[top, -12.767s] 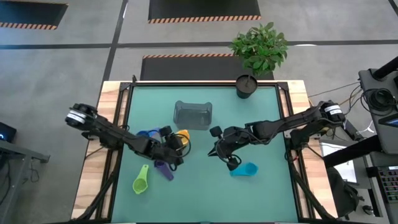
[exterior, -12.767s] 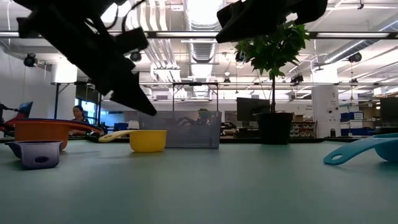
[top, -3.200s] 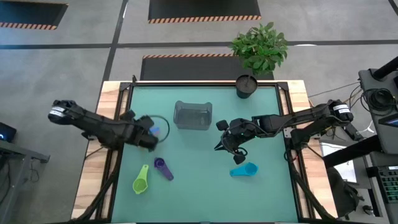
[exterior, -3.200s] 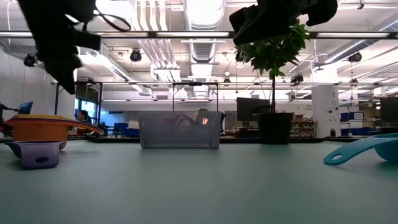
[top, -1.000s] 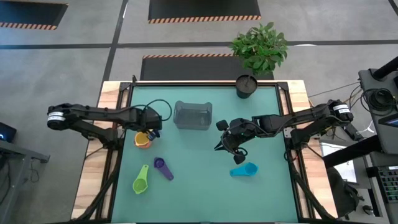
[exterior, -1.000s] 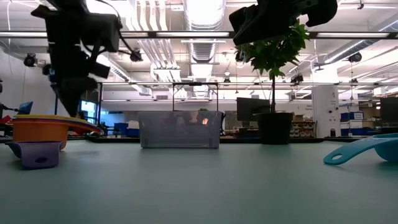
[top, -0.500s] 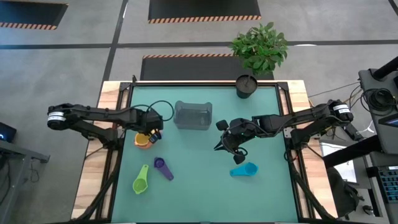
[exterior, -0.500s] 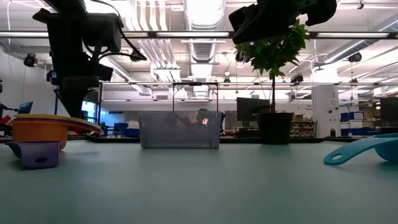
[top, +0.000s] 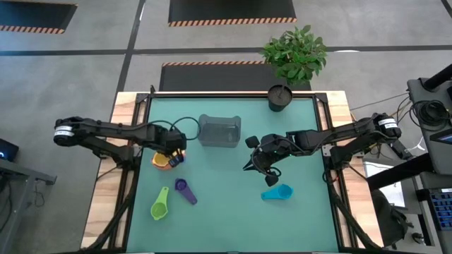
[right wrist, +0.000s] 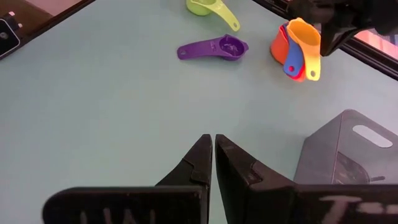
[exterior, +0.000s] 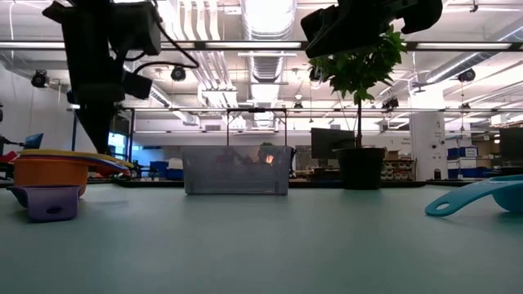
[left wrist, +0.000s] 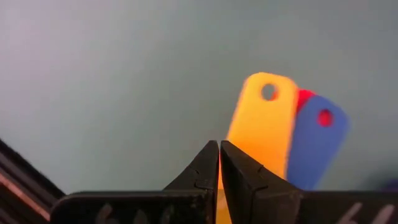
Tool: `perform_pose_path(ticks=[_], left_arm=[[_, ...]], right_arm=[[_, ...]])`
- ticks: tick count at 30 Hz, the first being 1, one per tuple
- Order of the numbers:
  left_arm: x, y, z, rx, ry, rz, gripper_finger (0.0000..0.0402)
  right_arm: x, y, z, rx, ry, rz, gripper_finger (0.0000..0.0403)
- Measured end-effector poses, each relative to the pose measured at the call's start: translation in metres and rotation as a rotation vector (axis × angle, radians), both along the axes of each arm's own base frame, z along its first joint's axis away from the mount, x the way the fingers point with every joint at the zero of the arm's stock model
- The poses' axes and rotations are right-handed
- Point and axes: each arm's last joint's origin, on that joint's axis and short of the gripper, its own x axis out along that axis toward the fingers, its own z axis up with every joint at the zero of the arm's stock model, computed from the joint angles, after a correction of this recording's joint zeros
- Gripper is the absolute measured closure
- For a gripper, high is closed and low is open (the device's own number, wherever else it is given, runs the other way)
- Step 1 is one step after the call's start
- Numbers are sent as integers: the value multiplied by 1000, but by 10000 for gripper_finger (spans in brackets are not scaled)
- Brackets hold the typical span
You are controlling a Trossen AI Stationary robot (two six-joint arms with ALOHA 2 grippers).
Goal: Nest measuring cups in basket
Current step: Stack the yellow measuring cup into the blue measuring cup
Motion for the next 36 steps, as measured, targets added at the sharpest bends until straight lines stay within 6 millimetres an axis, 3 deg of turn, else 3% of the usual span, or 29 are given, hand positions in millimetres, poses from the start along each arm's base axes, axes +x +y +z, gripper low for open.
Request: perform_pose_path(ticks=[11,30,36], left_arm=[[8,-6,17,33,-35,-122,402],[1,-5,-9,84,6,-129,402],[3,-5,-9,69,-15,-137,402]], right_arm=[[0,0,0,1,1,-1,394],[1,0,1,8,-13,-5,394],[1,0,1,9,-13,-5,394]])
